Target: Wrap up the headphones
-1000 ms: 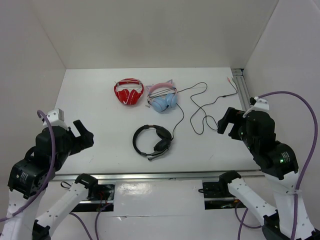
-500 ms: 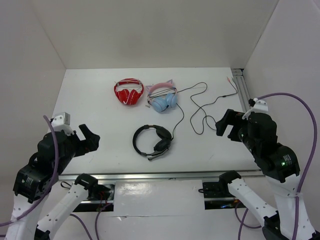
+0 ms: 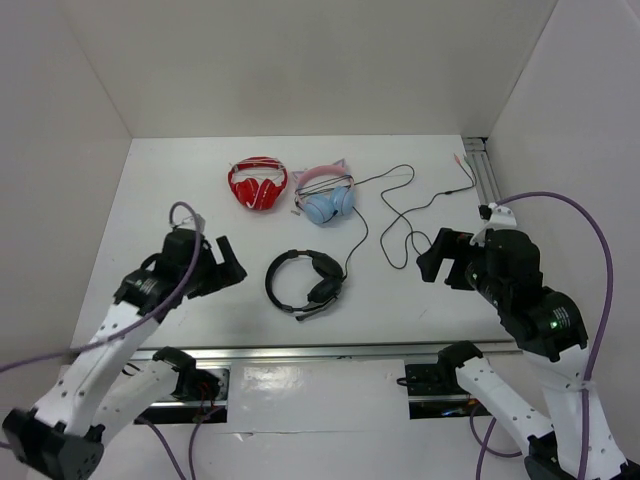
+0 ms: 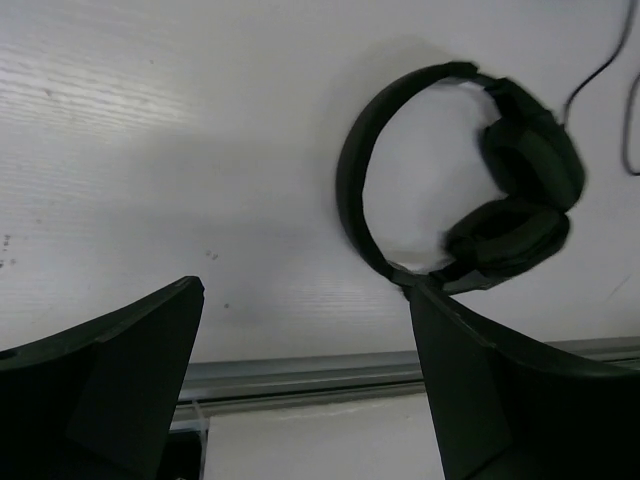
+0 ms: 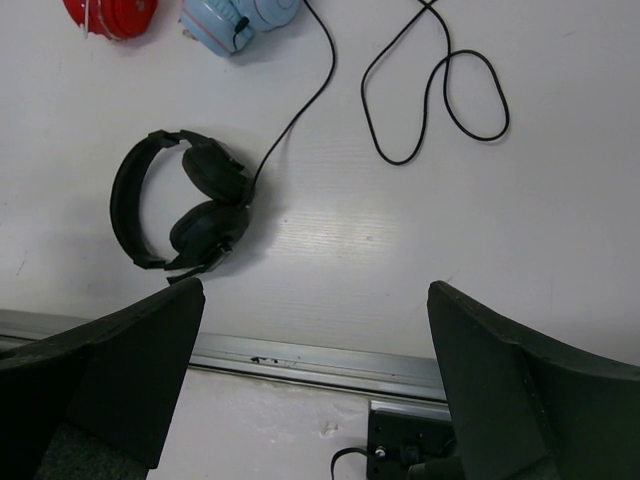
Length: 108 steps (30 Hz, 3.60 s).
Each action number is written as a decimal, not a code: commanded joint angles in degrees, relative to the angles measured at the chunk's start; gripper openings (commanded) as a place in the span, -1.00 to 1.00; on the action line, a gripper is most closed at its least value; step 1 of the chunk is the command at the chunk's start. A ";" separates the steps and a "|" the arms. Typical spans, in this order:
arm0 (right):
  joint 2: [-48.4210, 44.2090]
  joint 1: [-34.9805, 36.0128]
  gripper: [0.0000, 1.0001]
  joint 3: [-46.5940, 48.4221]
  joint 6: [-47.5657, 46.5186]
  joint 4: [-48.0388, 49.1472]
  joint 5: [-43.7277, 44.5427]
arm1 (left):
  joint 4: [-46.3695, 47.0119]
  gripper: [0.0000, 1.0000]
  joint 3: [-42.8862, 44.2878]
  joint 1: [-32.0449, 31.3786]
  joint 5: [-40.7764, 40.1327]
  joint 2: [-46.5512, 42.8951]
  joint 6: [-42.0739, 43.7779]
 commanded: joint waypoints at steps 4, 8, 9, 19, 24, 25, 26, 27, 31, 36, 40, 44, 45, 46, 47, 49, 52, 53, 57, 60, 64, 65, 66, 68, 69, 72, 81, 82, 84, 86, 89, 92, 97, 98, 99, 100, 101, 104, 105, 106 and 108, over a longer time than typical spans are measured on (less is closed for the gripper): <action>0.95 0.38 1.00 2.07 -1.53 3.71 -3.10 | 20.74 0.97 -6.04 -0.80 5.78 19.20 -2.47; 1.48 0.38 1.00 2.69 -2.24 3.18 -3.10 | 26.03 0.97 -6.57 -2.91 5.44 30.17 -3.15; 1.48 0.38 1.00 2.69 -2.24 3.18 -3.10 | 26.64 0.97 -6.57 -4.30 4.56 32.04 -3.16; 0.43 0.38 1.00 -0.21 -2.77 4.24 -4.86 | 23.93 0.63 -2.27 -13.01 -7.92 44.62 -8.78; 0.43 0.38 1.00 -0.21 -2.77 4.76 -5.48 | 22.69 0.06 -1.74 -14.43 -9.86 50.59 -10.81; 0.43 0.38 1.00 -0.21 -2.77 4.76 -5.48 | 22.08 -0.15 -1.74 -14.43 -9.87 51.13 -11.33; 0.43 0.38 1.00 0.40 -2.77 4.24 -5.48 | 22.08 -0.28 -1.74 -14.43 -9.87 51.65 -11.34; 0.43 0.38 1.00 0.40 -2.77 4.24 -5.48 | 22.08 -0.36 -1.13 -15.12 -9.87 52.53 -11.34; -0.10 0.38 1.00 0.40 -2.77 4.24 -6.00 | 14.80 -1.00 2.30 -17.67 -14.42 52.55 -13.61; -4.13 0.38 1.00 -8.25 -0.93 14.75 -12.66 | 0.49 -1.00 9.15 -22.24 -21.28 43.94 -16.87; -15.28 0.38 1.00 -22.42 2.59 35.83 -23.65 | -14.28 -1.00 18.63 -25.32 -28.83 35.34 -17.40; -16.71 0.38 1.00 -31.57 6.27 53.75 -25.94 | -25.54 -1.00 28.48 -25.94 -32.80 28.47 -15.22; -16.71 0.38 1.00 -35.16 6.81 57.63 -27.52 | -29.21 -1.00 32.41 -25.94 -33.42 27.33 -14.68; -16.71 0.38 1.00 -36.76 6.81 61.41 -29.28 | -30.90 -1.00 34.45 -25.94 -34.38 26.36 -13.98; -15.23 0.38 1.00 -37.90 5.94 67.80 -32.17 | -32.83 -1.00 36.74 -25.94 -35.08 25.04 -13.45; -12.95 0.38 1.00 -38.62 4.10 71.19 -32.19 | -33.73 -1.00 42.19 -25.94 -35.09 23.28 -8.10; -6.71 0.38 1.00 -38.62 -0.65 77.35 -38.24 | -33.73 -1.00 49.12 -22.27 -32.90 20.38 -1.77; -2.86 0.38 1.00 -37.23 -1.62 78.32 -40.09 | -33.73 -1.00 50.80 -21.20 -31.07 20.37 -0.19; 5.25 4.14 0.96 -34.67 -6.01 82.19 -40.91 | -33.73 -1.00 59.94 -16.54 -24.47 19.84 8.15; 10.08 9.75 0.96 -32.56 -10.31 82.72 -35.91 | -33.73 -1.00 62.59 -13.47 -19.72 20.37 10.63; 20.01 17.75 0.93 -27.03 -15.24 81.93 -31.60 | -33.73 -1.00 64.61 -11.18 -16.46 20.90 11.16; 23.25 19.52 0.89 -25.19 -16.38 81.23 -28.80 | -33.73 -1.00 65.23 -10.65 -15.24 20.90 11.69; 24.32 21.02 0.89 -24.56 -18.83 81.23 -22.85 | -33.73 -1.00 65.24 -10.65 -14.71 21.42 11.69; 26.52 24.28 0.86 -24.56 -19.72 82.54 -16.84 | -33.73 -1.00 65.85 -10.03 -14.00 21.43 11.69; 27.05 24.81 0.86 -24.56 -20.51 84.29 -14.81 | -33.73 -1.00 66.37 -10.03 -14.00 21.43 11.69; 29.07 26.39 0.86 -24.56 -21.40 86.49 -10.68 | -33.73 -1.00 66.38 -10.03 -14.52 21.43 12.22; 33.39 26.48 0.50 -25.86 -21.49 91.59 -9.87 | -33.73 -1.00 67.43 -10.03 -14.00 20.37 11.60; 32.60 26.48 0.50 -26.40 -21.49 92.47 -9.17 | -33.73 -1.00 67.43 -10.03 -14.00 19.85 11.60; 32.59 25.96 0.34 -26.40 -21.49 93.09 -9.17 | -33.73 -1.00 67.43 -9.51 -14.00 19.84 11.08; 33.12 25.96 -0.25 -26.40 -21.49 91.96 -10.39 | -33.73 -1.00 68.22 -9.50 -15.31 19.84 10.47; 34.44 25.96 -0.74 -27.27 -19.91 93.61 -10.40 | -33.73 -1.00 69.97 -8.98 -16.72 19.32 8.71; 34.97 25.96 -0.90 -30.35 -17.63 97.38 -11.80 | -33.73 -1.00 70.60 -8.98 -18.30 18.79 5.55; 36.29 30.08 -0.66 -31.59 -15.17 98.54 -9.00 | -32.16 -1.00 68.67 -8.98 -19.18 16.86 -2.19; 36.29 30.78 -0.59 -32.11 -15.16 98.54 -8.47 | -31.63 -1.00 67.88 -8.98 -17.79 16.86 -2.72; 36.29 31.49 -0.56 -32.90 -15.16 99.93 -7.94 | -30.41 -1.00 67.87 -8.98 -17.17 16.86 -2.72; 36.29 32.10 -0.57 -32.91 -15.16 99.95 -7.33 | -30.39 -1.00 67.87 -8.98 -16.47 16.86 -3.68; 36.89 32.63 -0.74 -33.52 -15.16 100.73 -7.32 | -30.39 -1.00 67.87 -8.98 -16.46 16.86 -4.30; 39.35 33.16 -1.00 -32.83 -14.63 100.04 -7.32 | -28.90 -1.00 67.26 -8.98 -13.65 17.38 -5.00; 39.36 33.68 -1.00 -32.82 -14.63 100.04 -5.15 | -28.38 -1.00 66.74 -8.98 -13.65 17.99 -6.05; 40.14 34.82 -1.00 -32.30 -13.94 100.04 -3.47 | -28.37 -1.00 66.21 -8.98 -13.65 18.00 -7.02; 41.81 36.58 -1.00 -31.07 -11.84 98.82 3.18 | -27.32 -1.00 64.72 -8.98 -14.17 18.00 -9.48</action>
